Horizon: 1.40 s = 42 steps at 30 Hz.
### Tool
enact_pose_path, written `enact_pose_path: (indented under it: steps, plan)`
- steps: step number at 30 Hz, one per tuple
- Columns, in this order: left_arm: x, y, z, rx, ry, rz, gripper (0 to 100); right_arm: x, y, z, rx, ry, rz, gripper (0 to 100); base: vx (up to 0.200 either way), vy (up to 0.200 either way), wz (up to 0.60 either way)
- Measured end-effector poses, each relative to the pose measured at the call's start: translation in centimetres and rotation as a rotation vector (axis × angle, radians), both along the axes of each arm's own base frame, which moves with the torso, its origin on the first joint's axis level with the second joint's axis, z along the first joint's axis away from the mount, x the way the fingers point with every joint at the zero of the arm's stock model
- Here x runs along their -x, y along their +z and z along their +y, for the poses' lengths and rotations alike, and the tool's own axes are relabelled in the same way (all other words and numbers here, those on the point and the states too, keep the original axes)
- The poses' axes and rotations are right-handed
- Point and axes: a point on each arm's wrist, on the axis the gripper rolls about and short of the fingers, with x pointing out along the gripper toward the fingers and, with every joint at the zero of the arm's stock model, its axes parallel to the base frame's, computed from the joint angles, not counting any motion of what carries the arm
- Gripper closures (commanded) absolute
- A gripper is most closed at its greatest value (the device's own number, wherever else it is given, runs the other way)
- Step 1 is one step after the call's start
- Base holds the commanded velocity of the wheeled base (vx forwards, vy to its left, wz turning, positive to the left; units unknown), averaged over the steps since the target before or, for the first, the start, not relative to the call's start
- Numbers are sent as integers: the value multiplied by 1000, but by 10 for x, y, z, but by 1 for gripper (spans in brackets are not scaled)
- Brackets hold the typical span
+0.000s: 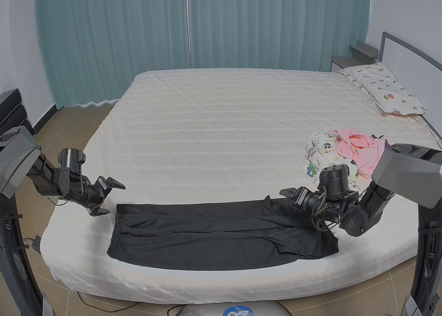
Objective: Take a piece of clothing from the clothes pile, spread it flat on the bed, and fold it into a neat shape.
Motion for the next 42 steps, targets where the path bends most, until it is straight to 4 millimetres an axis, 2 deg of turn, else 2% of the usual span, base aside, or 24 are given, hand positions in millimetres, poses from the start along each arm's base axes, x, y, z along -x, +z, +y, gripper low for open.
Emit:
enact_pose_path:
  steps: [7, 9, 12, 16, 20, 27, 42]
  plan:
    - [6, 13, -11, 22, -14, -13, 0, 42, 27, -18, -3, -43, 2, 0, 0, 0, 0]
    - [6, 18, -21, 42, -3, -8, 0, 48, 33, -21, -5, -46, -4, 0, 0, 0, 0]
    - [5, 22, -46, 46, 10, 2, 0, 54, 38, -23, -9, -50, -12, 0, 0, 0, 0]
    - [7, 21, -65, -2, 38, 1, 0, 58, 40, -25, -9, -53, -10, 0, 0, 0, 0]
    - [11, 13, -87, -7, -8, -1, 0, 60, 38, -25, -7, -49, 0, 0, 0, 0, 0]
    - [8, -3, -110, -76, -4, -38, 0, 63, 36, -21, -6, -35, 8, 0, 0, 0, 0]
    - [-8, -21, -125, -109, 30, -128, 0, 66, 37, -15, -24, -6, -23, 0, 0, 0, 0]
